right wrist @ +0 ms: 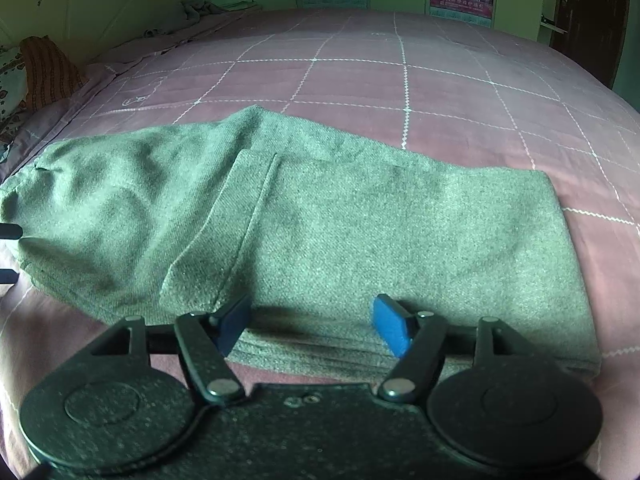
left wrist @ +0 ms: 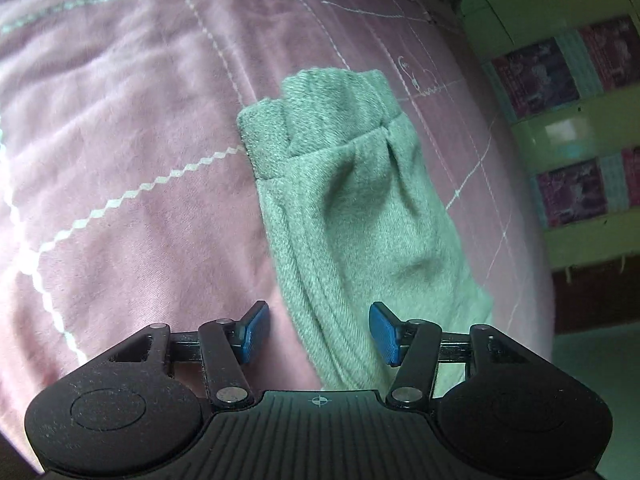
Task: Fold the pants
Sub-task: 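Grasp the leg cuffs with the left tool and lift them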
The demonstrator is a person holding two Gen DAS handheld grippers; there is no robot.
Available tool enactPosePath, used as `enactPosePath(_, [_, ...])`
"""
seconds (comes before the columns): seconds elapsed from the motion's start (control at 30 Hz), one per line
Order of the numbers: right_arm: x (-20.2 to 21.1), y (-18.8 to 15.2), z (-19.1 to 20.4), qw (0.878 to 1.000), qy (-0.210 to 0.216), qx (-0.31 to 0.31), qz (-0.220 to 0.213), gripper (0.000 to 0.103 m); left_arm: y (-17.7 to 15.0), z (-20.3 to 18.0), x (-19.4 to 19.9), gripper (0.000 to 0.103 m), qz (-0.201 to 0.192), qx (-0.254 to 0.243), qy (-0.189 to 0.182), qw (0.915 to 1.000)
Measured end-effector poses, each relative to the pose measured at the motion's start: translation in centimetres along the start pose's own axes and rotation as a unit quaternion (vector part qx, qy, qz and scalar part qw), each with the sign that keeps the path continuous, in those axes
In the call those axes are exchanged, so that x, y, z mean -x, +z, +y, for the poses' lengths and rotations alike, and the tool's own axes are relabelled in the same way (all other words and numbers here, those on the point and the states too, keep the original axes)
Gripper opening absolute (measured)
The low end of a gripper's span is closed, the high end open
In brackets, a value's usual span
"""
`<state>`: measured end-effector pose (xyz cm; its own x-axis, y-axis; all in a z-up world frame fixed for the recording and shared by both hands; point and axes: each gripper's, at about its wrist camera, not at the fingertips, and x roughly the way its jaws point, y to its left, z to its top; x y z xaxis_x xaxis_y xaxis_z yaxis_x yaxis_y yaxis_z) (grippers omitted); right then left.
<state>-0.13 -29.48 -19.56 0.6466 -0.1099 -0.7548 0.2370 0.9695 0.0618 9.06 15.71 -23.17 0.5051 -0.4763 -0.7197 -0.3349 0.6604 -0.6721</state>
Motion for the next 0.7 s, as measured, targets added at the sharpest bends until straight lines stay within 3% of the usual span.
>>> enactPosePath(0.2, [-0.3,0.0,0.2,1.000,-0.003,0.001,-0.001,0.072,1.2,1.2,-2.9,0.056,-0.013,0.056,-0.051,0.9971])
enactPosePath(0.4, [-0.5,-0.1,0.4,1.000,-0.007,0.002,-0.002,0.073,2.4,-0.3,-6.7,0.054,-0.044,0.068,-0.062,0.9948])
enactPosePath(0.43, [-0.6,-0.1,0.4,1.000,-0.008,0.004,-0.003,0.074,2.5,-0.6,-7.1,0.048,-0.048,0.067,-0.060,0.9948])
enactPosePath(0.47, [-0.6,-0.1,0.5,1.000,-0.010,0.005,-0.003,0.074,2.7,-0.8,-7.7,0.027,-0.045,0.066,-0.051,0.9955])
enactPosePath(0.5, [-0.7,-0.1,0.5,1.000,-0.010,0.006,-0.003,0.074,2.9,-0.8,-8.1,0.021,-0.040,0.069,-0.048,0.9957])
enactPosePath(0.6, [-0.9,-0.1,0.5,1.000,-0.011,0.006,-0.002,0.075,3.1,-1.4,-7.8,0.019,-0.038,0.063,-0.038,0.9966])
enactPosePath(0.7, [-1.0,-0.1,0.3,1.000,-0.008,0.008,-0.001,0.076,3.1,-4.0,-6.7,0.017,-0.054,0.000,-0.009,0.9985])
